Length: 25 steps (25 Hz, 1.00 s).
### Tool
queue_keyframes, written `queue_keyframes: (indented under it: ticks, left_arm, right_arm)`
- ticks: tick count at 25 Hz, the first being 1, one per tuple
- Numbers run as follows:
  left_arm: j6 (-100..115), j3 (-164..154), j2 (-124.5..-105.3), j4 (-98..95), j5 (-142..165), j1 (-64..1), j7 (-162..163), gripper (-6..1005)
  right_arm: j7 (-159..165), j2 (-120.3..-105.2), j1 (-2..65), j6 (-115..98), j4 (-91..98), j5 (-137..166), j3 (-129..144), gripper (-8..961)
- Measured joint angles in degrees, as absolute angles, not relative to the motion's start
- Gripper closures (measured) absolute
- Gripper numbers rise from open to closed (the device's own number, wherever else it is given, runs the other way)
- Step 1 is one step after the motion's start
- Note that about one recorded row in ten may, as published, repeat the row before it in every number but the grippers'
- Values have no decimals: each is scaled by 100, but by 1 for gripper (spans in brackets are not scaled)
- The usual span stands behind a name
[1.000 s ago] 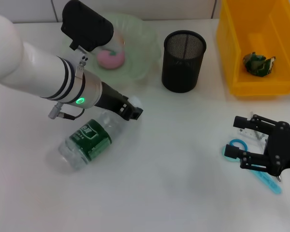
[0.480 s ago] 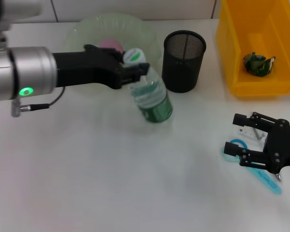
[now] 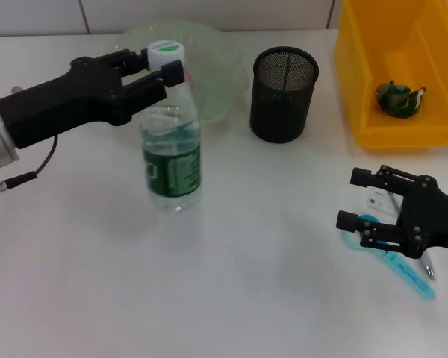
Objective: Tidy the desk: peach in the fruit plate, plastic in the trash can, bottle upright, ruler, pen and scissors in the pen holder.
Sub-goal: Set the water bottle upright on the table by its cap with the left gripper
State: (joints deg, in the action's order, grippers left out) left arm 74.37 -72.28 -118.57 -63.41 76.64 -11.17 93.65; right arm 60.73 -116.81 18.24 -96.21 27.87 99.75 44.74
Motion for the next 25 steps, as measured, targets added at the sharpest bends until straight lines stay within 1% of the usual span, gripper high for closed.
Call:
queue_keyframes:
  ticks: [1, 2, 11, 20, 25]
  left_arm:
    - [7437, -7228, -11857, -6341, 7664, -1117, 9365, 556]
    - [7814, -6940, -11857, -5665, 7321, -1262, 8779, 556]
    - [8878, -5958, -11847, -3601, 6899, -1737, 6768, 555]
    - [8964, -5808, -11871, -2121, 6563, -2205, 4617, 556]
    - [8898, -5804, -11892, -1691, 6450, -2422, 4032, 556]
  right_arm:
    - [6073, -11682, 1830, -9612, 2780, 9975, 4473, 151]
    - [6073, -11688, 1844, -9607, 2763, 9971, 4473, 152]
    - [6069, -11747, 1988, -9429, 2670, 9992, 4479, 152]
    - [6065, -11862, 2159, -9372, 2578, 9993, 4473, 153]
    - [6064, -11887, 2219, -9319, 2537, 10000, 4507, 152]
